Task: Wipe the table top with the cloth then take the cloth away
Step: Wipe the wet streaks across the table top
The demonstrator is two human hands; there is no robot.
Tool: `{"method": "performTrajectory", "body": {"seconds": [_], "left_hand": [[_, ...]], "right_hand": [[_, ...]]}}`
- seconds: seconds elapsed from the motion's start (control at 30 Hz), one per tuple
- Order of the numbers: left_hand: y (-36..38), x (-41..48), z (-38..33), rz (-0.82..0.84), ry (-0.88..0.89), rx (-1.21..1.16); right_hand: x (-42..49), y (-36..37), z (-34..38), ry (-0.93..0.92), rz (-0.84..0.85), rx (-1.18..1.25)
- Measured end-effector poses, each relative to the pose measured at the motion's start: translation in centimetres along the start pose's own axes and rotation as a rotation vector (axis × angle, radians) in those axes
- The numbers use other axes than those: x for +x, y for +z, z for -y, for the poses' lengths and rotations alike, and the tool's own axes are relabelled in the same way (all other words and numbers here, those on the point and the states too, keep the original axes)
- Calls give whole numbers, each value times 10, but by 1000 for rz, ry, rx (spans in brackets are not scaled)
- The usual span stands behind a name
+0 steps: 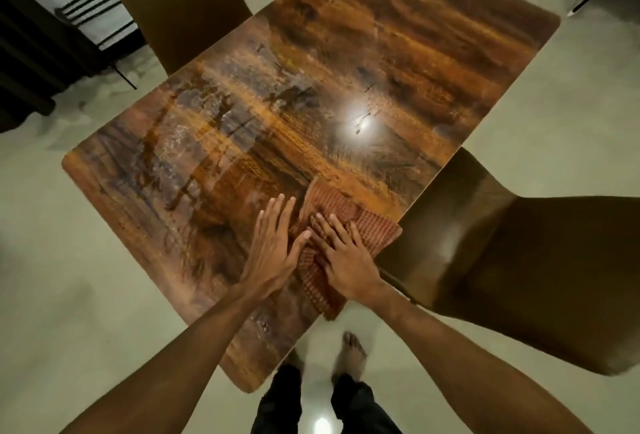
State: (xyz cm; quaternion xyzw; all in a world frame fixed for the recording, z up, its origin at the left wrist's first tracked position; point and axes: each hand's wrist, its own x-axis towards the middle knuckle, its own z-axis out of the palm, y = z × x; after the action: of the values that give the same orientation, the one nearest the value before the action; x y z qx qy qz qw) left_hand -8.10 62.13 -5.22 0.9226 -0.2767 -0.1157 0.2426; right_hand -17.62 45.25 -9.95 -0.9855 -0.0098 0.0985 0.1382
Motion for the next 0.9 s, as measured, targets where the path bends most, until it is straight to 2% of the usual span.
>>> {"method": "performTrajectory", "body": {"seconds": [0.07, 0.17, 0.23, 0.3, 0.4, 0.47, 0.53, 0.63, 0.7, 0.8, 0.9], "left_hand": [[0, -11, 2, -4, -22, 15], [-6, -30, 10, -24, -61, 16], [-13, -46, 17, -40, -100, 18], [-21, -65, 25, -68, -134, 9], [-29, -92, 39, -98, -181, -12], [-33, -108, 51, -104, -208, -9], [-37, -121, 64, -107, -225, -28], [-40, -143, 84, -102, -232, -69], [-43, -154, 92, -95, -226, -91], [-52, -169, 101, -97, -192, -122], [-60, -179, 112, -107, -148, -144]], "right_hand": [[2, -3, -19, -65, 5, -29], [25, -27, -57, 202, -14, 15], [23, -28, -41, 297, -45, 33], [-1, -6, 17, 182, -32, -4], [-60, 39, 110, -199, 101, 16], [-62, 43, 114, -296, 108, 12], [-39, 29, 87, -160, 80, 18], [-16, 8, 76, 193, 14, 43], [-31, 24, 119, 178, 31, 45], [-94, 62, 201, -41, 93, 61], [-92, 66, 208, 13, 104, 93]]}}
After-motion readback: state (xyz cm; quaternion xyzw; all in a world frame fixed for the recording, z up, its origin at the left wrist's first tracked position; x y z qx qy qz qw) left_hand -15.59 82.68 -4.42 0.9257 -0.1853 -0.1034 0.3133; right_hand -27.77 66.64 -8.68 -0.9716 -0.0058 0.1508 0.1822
